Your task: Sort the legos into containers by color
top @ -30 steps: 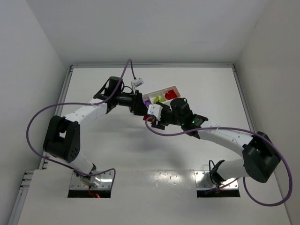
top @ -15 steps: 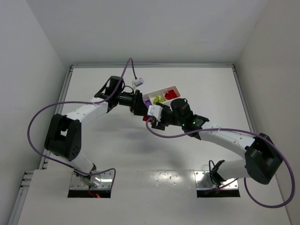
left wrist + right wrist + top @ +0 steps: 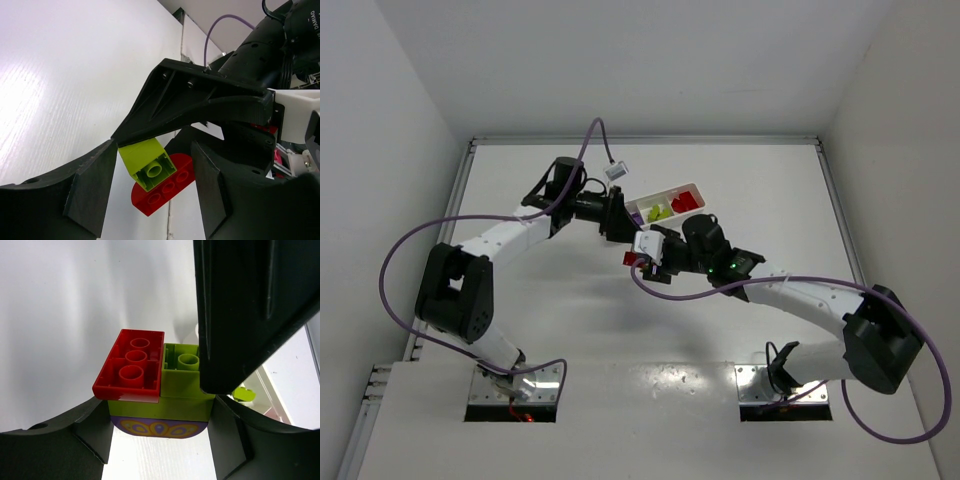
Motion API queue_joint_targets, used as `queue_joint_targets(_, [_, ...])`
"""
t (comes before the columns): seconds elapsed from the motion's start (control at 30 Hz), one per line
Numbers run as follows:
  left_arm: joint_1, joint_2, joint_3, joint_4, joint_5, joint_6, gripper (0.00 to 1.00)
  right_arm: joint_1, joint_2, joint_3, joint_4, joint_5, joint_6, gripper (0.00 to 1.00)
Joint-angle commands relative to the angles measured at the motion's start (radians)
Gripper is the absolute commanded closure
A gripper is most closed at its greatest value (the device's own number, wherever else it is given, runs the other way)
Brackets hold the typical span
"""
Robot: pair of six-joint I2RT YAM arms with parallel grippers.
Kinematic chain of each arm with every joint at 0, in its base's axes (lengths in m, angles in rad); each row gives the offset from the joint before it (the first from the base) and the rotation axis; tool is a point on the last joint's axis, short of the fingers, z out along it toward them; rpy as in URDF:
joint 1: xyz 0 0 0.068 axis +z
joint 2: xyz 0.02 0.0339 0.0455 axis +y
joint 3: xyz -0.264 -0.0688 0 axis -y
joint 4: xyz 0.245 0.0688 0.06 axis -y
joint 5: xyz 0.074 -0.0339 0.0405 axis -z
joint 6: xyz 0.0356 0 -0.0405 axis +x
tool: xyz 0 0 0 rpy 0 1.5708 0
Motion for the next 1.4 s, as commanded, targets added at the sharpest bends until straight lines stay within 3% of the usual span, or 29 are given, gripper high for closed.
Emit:
queue_joint_targets(0.0, [-0.011, 0.0, 0.034, 0.037, 0.017, 0.007, 0.34, 0.007, -0.022, 0.022, 0.058, 0.009, -0.013, 1.0])
queue_joint_targets(0.43, [-0.029, 0.0, 0.002, -0.006, -0.073, 0.034, 0.35, 0.025, -0.013, 0.052, 0.067, 0.078, -0.013, 1.0])
queue_joint_targets(0.53, [-0.029, 0.0, 0.002, -0.019, -0.112, 0.044, 0.47, 0.035, -0.013, 0.052, 0.067, 0.102, -0.013, 1.0])
queue_joint_targets(0.7, [-0.039, 0.009, 0.002, -0.028, -0.168, 0.053, 0.58, 0.044, -0.013, 0.052, 0.067, 0.153, -0.013, 1.0])
queue_joint_targets(0.97, [-0.029, -0.001, 0.002, -0.037, -0.187, 0.064, 0.87, 0.035, -0.013, 0.03, 0.058, 0.24, 0.008, 1.0])
queue_joint_targets(1.1, [-0.017, -0.01, 0.002, -0.037, -0.187, 0.064, 0.88, 0.035, -0.041, -0.019, 0.074, 0.32, 0.008, 1.0])
queue_joint_targets(1.13, [-0.017, -0.011, 0.002, -0.037, -0.187, 0.064, 0.85, 0.025, -0.054, -0.019, 0.075, 0.32, 0.008, 1.0])
queue_joint_targets(1.17, [-0.017, -0.011, 0.002, -0.037, -0.173, 0.064, 0.75, 0.025, -0.055, -0.031, 0.075, 0.329, 0.008, 1.0])
queue_joint_targets(1.2, [-0.017, -0.011, -0.007, -0.046, -0.173, 0.064, 0.5, 0.025, -0.055, -0.031, 0.075, 0.33, 0.008, 1.0])
queue_joint_targets(1.3, [-0.017, -0.011, -0.007, -0.046, -0.182, 0.064, 0.23, 0.025, -0.065, -0.031, 0.065, 0.33, 0.017, 1.0])
queue_joint_targets(1.37, [-0.026, -0.011, -0.007, -0.046, -0.191, 0.064, 0.18, 0.025, -0.065, -0.031, 0.075, 0.33, 0.017, 1.0])
